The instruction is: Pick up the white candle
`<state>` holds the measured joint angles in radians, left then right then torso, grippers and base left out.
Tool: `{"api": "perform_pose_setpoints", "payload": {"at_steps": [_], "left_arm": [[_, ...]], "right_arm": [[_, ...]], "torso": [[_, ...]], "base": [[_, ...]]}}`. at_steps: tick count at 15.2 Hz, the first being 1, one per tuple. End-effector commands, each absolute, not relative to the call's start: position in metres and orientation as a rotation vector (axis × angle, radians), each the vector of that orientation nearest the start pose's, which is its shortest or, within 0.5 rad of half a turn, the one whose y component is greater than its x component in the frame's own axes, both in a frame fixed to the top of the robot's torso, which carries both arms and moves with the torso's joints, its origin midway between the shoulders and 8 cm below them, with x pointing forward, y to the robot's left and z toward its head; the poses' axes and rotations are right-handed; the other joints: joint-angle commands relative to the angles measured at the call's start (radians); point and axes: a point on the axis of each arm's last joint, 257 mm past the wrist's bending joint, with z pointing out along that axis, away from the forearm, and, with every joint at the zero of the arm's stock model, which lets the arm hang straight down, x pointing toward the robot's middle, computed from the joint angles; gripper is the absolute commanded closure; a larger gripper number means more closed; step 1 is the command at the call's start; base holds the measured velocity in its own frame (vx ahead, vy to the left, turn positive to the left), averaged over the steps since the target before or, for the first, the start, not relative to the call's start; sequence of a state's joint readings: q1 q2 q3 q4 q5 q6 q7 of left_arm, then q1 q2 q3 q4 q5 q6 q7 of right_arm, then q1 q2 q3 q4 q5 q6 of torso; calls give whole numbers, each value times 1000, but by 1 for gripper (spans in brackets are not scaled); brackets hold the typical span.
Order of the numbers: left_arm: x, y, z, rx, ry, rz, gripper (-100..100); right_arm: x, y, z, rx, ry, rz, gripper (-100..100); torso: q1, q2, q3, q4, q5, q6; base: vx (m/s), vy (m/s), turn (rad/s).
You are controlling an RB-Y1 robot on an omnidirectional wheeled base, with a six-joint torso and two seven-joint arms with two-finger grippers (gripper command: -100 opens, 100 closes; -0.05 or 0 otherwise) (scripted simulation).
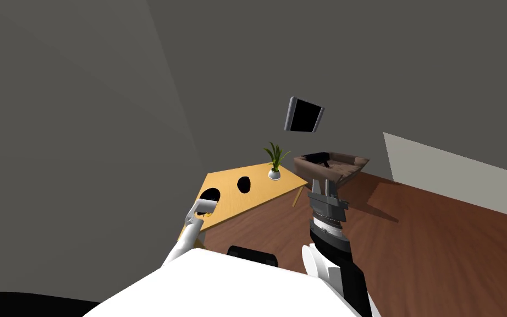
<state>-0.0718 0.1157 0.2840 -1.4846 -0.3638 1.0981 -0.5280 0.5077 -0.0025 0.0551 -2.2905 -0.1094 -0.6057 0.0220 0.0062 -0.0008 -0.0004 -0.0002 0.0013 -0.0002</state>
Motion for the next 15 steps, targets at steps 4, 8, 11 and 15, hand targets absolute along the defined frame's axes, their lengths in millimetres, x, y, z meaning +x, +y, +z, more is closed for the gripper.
{"api": "perform_pose_setpoints", "payload": {"at_steps": [4, 8, 11, 15], "left_arm": [[368, 426, -447, -1500, 2165, 327, -100], [385, 427, -438, -1480, 2156, 289, -100], [372, 446, -439, -1497, 2161, 319, -100], [381, 464, -429, -1492, 2130, 301, -100]], "right_arm": [[323, -275, 45, 640, 470, 1420, 0], [323, -275, 45, 640, 470, 1421, 0], [323, -275, 45, 640, 470, 1421, 0], [323, -275, 45, 640, 470, 1421, 0]], "torso": [[1, 0, 0, 0, 0, 0], [1, 0, 0, 0, 0, -1], [-5, -4, -2, 0, -1, 1], [-1, -5, -3, -1, -1, -1]], "base": [[27, 101, -54], [17, 73, -57], [14, -51, -85], [11, -36, -77]]}}
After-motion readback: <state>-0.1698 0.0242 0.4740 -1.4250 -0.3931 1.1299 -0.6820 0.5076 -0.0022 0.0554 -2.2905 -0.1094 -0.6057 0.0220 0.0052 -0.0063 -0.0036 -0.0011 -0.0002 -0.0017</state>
